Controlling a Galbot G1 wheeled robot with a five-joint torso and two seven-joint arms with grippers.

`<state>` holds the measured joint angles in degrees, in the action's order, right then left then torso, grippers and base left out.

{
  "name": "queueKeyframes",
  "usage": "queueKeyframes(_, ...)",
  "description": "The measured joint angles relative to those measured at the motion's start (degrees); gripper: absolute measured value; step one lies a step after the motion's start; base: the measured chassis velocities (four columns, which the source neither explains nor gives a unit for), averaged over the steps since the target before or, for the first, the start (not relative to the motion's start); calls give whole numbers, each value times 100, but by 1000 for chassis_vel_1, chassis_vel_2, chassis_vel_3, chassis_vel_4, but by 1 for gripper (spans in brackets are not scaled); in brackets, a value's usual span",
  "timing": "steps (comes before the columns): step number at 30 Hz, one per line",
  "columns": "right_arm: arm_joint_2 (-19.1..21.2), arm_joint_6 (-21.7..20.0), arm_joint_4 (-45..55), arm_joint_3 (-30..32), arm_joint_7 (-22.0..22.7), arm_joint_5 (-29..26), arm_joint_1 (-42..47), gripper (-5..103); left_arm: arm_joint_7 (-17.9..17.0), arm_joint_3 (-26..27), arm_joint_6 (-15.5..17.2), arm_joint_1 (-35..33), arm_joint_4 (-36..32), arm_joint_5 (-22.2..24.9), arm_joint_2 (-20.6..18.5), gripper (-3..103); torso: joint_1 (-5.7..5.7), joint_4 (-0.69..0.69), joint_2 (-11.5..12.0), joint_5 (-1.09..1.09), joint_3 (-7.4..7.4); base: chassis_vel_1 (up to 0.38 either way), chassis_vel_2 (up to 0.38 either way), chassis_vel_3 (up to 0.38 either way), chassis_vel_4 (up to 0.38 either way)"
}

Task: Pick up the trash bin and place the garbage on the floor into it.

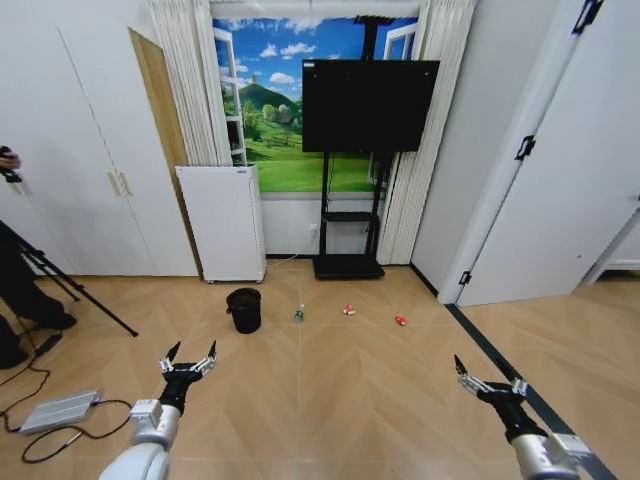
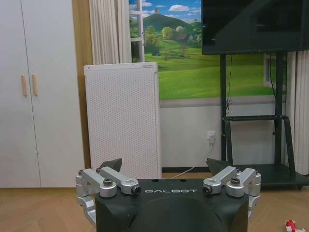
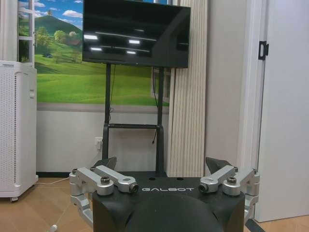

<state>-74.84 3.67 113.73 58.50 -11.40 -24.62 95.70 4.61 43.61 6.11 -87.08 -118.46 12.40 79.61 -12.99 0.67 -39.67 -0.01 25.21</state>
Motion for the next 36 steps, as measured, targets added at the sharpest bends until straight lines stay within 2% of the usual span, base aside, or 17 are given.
queueKeyframes(13,19,9,-29,-13,36,2,-46,100,2,-14,4,50,45,-3,-1,99,-1,0,1,-1,0,-250,256,253,-261)
queueKeyframes(23,24,-5,-42,-32,44,-2,-76,100,5,-5,6,56,56,-3,-2,99,-2,-1,1,4,0,-360,356,364,-358)
queueKeyframes(25,28,-10,-42,-32,47,-13,-77,100,5,-6,7,57,61,-3,4,99,-4,0,2,-5,2,-353,360,351,-347)
queueKeyframes(28,36,-12,-51,-27,49,-23,-78,100,6,-10,6,57,61,-10,10,99,-3,-2,2,7,1,-375,376,350,-354)
queueKeyframes(29,37,-11,-56,-21,49,-27,-77,100,6,-16,6,55,62,-14,15,99,-2,0,1,-5,1,-353,331,354,-355)
queueKeyframes(31,37,-11,-58,-17,50,-29,-75,100,6,-17,6,52,62,-17,15,99,-2,0,1,-5,0,-368,331,354,-339)
queueKeyframes(32,34,-6,-64,-18,49,-28,-74,100,6,-17,5,52,61,-19,15,99,-2,-1,1,8,0,-331,356,346,-339)
queueKeyframes(35,17,14,-65,-20,50,-23,-56,100,6,-16,4,51,62,-20,13,99,-2,1,1,-5,0,-343,347,353,-344)
queueKeyframes(36,7,22,-65,-22,52,-22,-47,100,6,-15,3,49,62,-20,10,99,-1,1,1,-3,1,-369,334,369,-349)
